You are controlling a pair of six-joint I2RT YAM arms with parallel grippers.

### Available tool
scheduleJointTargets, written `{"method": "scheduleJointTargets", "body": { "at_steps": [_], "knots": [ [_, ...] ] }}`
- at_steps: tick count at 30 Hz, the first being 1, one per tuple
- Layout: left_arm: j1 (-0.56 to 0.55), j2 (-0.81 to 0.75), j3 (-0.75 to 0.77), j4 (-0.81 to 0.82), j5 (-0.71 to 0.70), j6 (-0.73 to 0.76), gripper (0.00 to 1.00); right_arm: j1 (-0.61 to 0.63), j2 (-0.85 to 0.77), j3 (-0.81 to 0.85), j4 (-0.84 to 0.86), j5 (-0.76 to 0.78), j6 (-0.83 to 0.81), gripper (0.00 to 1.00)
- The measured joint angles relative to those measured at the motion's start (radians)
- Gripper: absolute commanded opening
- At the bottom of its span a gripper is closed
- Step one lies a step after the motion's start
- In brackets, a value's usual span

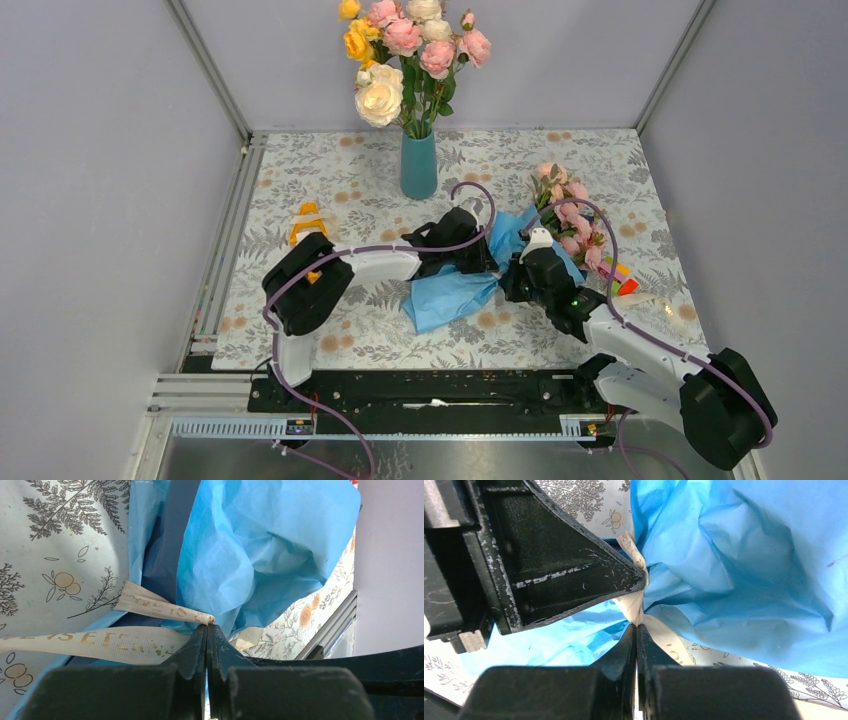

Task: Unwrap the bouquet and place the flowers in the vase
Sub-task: Untie the ribbon from the wrapping paper.

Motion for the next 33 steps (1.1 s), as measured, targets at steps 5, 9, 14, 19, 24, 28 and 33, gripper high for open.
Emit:
{"method": "scheduleJointTargets", "body": {
  "at_steps": [5,9,14,19,24,28,33],
  "knots": [
    [-0.004,0.0,0.0,-0.002,-0.005,0.014,0.0,0.001,-0.004,-0.001,-0.017,0.019,0.03,0.0],
    [-0.004,-0.003,0.0,-0.001,-0.003,0.02,0.0,0.002,-0.033,-0.004,-0.036,0.031,0.056,0.0],
    [-0.005,-0.019,0.0,0.0,-0.004,0.024,0.0,0.002,-0.103,-0.004,-0.095,0.061,0.095,0.0],
    [0.013,-0.024,-0.003,0.001,-0.011,0.033,0.0,0.003,-0.206,-0.033,-0.187,0.105,0.127,0.14],
    [0.02,-0.027,-0.008,0.009,-0.003,0.042,0.0,0.003,-0.253,-0.043,-0.248,0.101,0.134,0.29],
    [0.02,-0.029,-0.016,0.029,0.019,0.044,0.0,0.004,-0.282,-0.043,-0.255,0.049,0.116,0.45],
    [0.026,-0.052,-0.033,0.039,0.069,0.043,0.0,0.005,-0.282,-0.019,-0.265,-0.086,0.055,0.51]
  ]
}}
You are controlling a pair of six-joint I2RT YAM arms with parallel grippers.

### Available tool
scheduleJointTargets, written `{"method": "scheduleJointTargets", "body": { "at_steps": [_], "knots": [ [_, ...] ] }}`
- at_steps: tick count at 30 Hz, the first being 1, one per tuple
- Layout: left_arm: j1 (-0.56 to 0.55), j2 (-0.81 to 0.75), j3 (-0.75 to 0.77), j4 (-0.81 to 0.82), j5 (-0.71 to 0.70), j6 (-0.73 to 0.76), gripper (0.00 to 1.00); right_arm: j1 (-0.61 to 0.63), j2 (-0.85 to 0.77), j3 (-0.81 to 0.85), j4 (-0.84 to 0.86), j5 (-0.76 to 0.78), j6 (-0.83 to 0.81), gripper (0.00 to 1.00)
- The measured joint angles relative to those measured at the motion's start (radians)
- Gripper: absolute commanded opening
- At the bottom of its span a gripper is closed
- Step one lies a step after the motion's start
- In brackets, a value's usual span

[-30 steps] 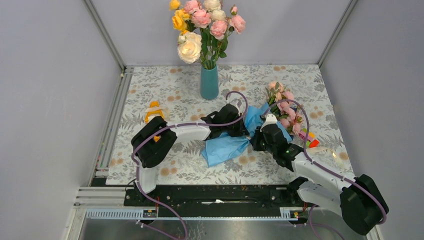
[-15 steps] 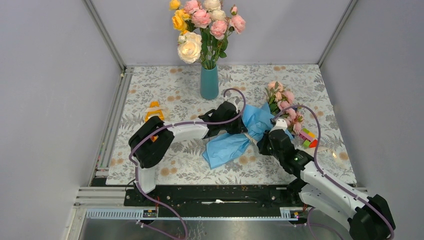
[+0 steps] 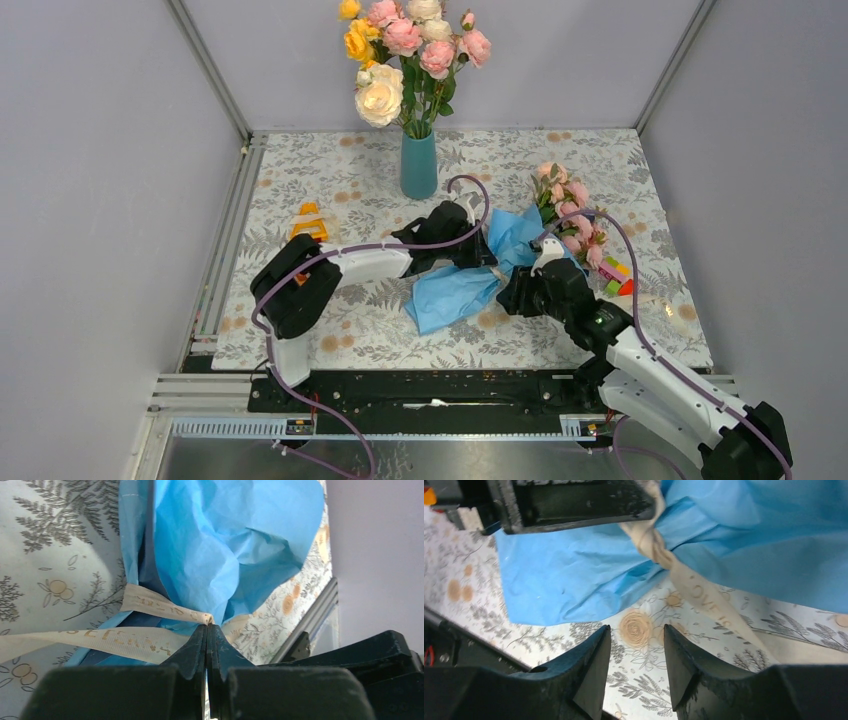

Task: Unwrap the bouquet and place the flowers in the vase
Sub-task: Untie the ribbon from the wrapping paper.

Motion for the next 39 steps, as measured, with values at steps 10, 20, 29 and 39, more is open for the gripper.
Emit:
{"method": "scheduleJointTargets", "body": {
  "at_steps": [10,20,29,39],
  "knots": [
    [0.003,-0.033,0.0,0.013,0.093,-0.026,0.0,0.002,0.009,0.018,0.073,-0.118,-0.038,0.59],
    [0.003,-0.032,0.0,-0.005,0.109,-0.026,0.0,0.002,0.028,-0.023,0.169,-0.099,-0.032,0.54],
    [0.003,-0.033,0.0,-0.021,0.109,-0.026,0.0,0.002,0.064,-0.028,0.22,-0.077,-0.034,0.49],
    [0.003,-0.035,0.0,-0.021,0.109,-0.026,0.0,0.002,0.09,-0.028,0.22,0.036,-0.075,0.41]
  ]
}}
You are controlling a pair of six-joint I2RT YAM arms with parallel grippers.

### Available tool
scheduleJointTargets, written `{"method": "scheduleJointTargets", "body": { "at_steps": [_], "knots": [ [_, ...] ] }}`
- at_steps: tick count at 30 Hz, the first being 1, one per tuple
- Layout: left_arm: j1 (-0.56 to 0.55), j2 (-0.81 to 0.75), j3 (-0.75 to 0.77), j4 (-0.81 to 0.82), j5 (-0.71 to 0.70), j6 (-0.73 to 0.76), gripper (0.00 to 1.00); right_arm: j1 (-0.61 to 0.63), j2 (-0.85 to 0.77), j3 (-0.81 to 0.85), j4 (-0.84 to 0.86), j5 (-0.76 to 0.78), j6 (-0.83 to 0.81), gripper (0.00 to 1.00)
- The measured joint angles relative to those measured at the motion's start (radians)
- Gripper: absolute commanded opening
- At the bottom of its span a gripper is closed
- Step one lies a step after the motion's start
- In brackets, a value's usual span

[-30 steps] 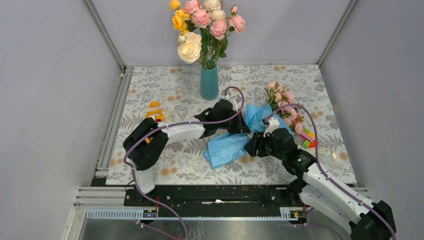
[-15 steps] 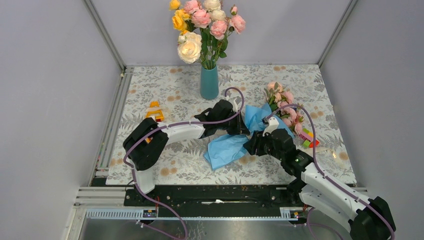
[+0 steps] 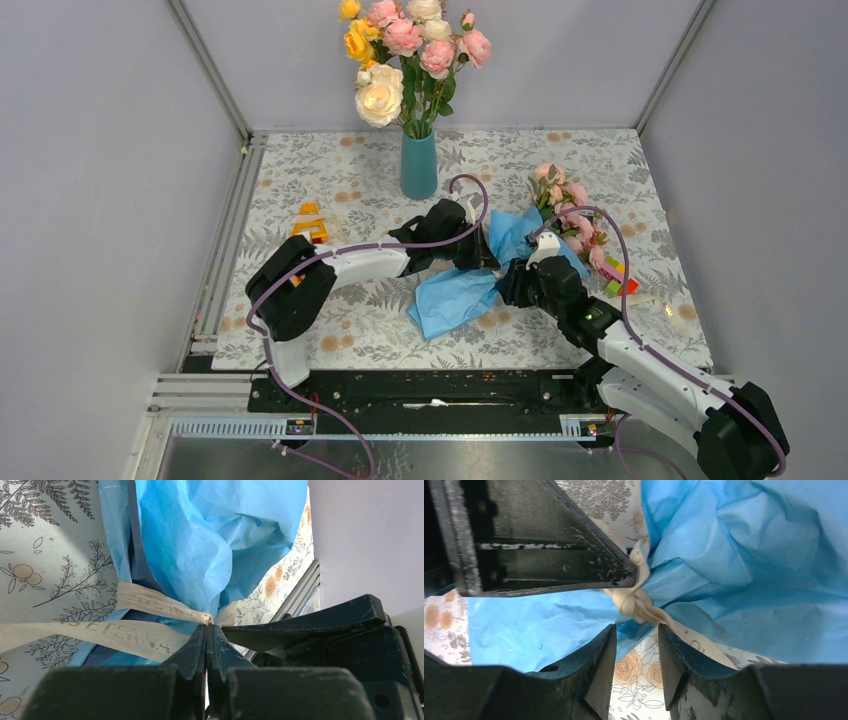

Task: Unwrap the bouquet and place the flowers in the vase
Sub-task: Untie the ribbon from the wrapping paper.

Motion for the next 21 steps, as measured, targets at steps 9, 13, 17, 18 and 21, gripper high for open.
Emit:
{"method": "scheduleJointTargets", "body": {
  "at_steps": [9,13,17,18,21],
  "knots": [
    [-0.001,-0.001,0.0,0.0,0.0,0.0,0.0,0.0,0.034,0.0,0.008,0.05,-0.027,0.38],
    [-0.001,-0.002,0.0,-0.001,0.0,0.0,0.0,0.0,0.053,0.0,0.027,0.07,-0.037,0.33],
    [-0.002,-0.002,0.0,-0.002,0.0,0.0,0.0,0.0,0.09,0.0,0.055,0.079,-0.043,0.2],
    [-0.002,-0.002,0.0,-0.002,0.0,0.0,0.0,0.0,0.099,0.0,0.058,0.083,-0.045,0.15],
    [-0.003,-0.002,0.0,-0.003,0.0,0.0,0.0,-0.001,0.124,0.0,0.075,0.097,-0.05,0.0]
  ]
}}
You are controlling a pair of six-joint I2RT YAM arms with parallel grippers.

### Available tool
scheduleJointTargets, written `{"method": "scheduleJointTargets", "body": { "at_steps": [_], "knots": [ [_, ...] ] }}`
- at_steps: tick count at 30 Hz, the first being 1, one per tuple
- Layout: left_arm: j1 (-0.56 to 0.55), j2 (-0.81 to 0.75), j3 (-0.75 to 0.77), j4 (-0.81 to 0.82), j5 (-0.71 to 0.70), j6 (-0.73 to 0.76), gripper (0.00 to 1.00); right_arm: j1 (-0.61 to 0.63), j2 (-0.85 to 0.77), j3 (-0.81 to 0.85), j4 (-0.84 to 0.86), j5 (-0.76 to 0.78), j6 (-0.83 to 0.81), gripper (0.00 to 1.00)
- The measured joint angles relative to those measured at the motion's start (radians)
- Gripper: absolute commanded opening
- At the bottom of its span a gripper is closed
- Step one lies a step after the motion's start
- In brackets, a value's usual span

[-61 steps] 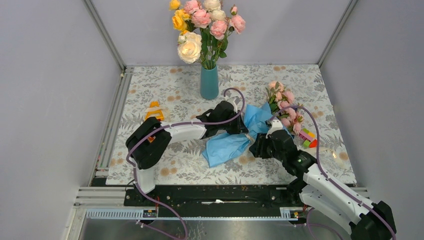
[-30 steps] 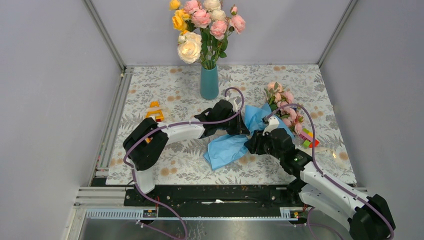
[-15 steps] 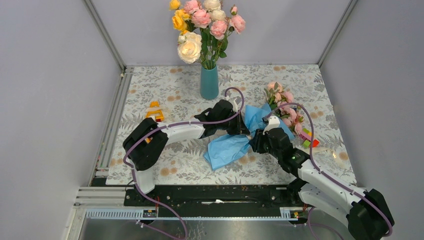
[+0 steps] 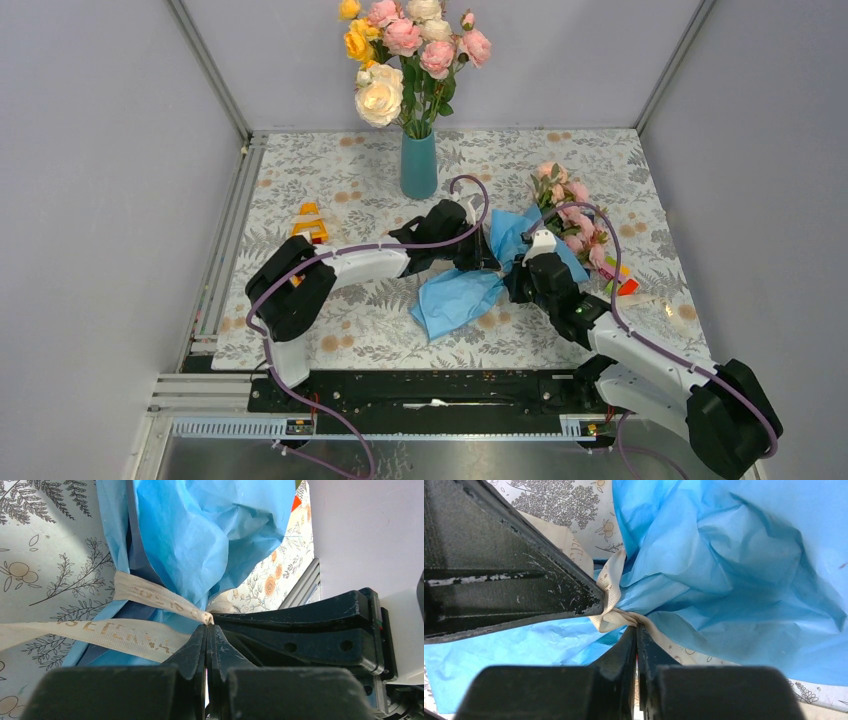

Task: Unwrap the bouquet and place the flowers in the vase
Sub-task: Untie the ribbon from the wrapping paper.

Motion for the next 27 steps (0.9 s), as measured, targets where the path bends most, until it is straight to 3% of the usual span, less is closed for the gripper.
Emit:
{"method": "scheduleJointTargets", "body": {
  "at_steps": [16,27],
  "knots": [
    [-0.003,-0.082,-0.093,0.066,-0.112,-0.044,0.0,-0.002,-0.071,0.01,-0.109,0.252,0.124,0.0],
    [0.031,-0.092,-0.187,0.125,-0.15,-0.085,0.0,-0.008,-0.059,0.01,-0.173,0.332,0.203,0.0]
  ]
}}
